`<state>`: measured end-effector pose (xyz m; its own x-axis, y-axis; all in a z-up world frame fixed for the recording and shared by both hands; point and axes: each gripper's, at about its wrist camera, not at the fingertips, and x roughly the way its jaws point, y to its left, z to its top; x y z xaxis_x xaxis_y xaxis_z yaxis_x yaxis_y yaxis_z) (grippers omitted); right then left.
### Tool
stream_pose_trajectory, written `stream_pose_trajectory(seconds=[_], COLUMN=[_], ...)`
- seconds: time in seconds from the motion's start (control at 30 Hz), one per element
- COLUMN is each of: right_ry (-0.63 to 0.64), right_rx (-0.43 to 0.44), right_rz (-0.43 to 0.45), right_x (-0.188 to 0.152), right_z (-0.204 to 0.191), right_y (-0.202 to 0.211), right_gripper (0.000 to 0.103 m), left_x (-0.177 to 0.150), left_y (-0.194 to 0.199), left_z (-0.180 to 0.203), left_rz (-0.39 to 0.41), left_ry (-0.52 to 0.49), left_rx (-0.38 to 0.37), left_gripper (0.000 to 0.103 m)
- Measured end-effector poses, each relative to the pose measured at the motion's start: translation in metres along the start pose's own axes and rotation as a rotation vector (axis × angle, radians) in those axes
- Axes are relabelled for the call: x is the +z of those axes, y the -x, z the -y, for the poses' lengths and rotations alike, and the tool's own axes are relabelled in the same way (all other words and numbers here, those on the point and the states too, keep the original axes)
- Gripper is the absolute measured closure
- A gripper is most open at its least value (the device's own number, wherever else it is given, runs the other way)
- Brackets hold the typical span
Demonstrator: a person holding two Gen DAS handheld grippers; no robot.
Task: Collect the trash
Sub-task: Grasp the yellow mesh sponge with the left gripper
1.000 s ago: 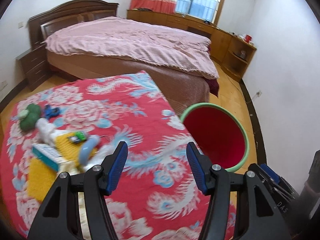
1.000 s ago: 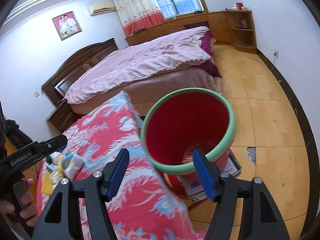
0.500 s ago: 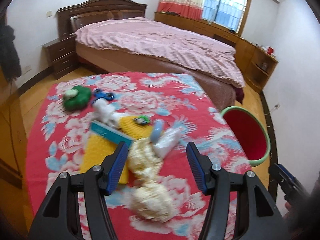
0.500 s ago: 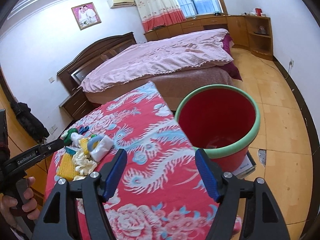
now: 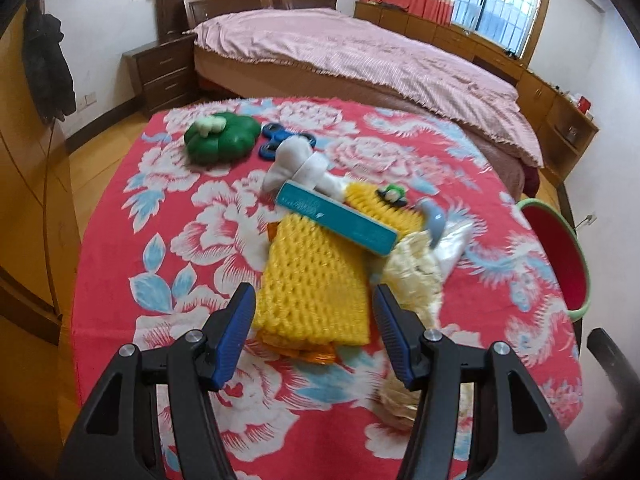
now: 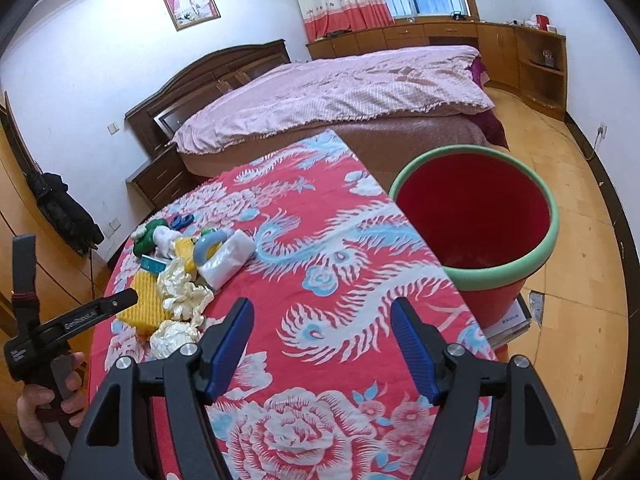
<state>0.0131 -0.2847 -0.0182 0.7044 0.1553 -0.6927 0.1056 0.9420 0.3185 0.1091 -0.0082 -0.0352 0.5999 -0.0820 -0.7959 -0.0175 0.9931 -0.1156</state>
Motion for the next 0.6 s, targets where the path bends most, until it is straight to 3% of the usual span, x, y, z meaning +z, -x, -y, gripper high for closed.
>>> stream_pose_trajectory(seconds=[0.5, 0.6], right_ry=[-0.001, 0.002], right_rx=[-0.019, -0.016], right_rz=[-0.060, -0.066], right_x=[-0.003, -0.004], right_z=[-0.004, -0.006], right_y=[-0.024, -0.027], right_gripper=[0.030, 0.030], left_x=[-0.002, -0.003], left_y=[-0.040, -0.034], left_z=[-0.017, -0.017], left_rz=[-0.065, -0.037], left_ry=[0.045, 0.050], left_rx=[0.012, -0.017], left_gripper=[0.042, 0.051])
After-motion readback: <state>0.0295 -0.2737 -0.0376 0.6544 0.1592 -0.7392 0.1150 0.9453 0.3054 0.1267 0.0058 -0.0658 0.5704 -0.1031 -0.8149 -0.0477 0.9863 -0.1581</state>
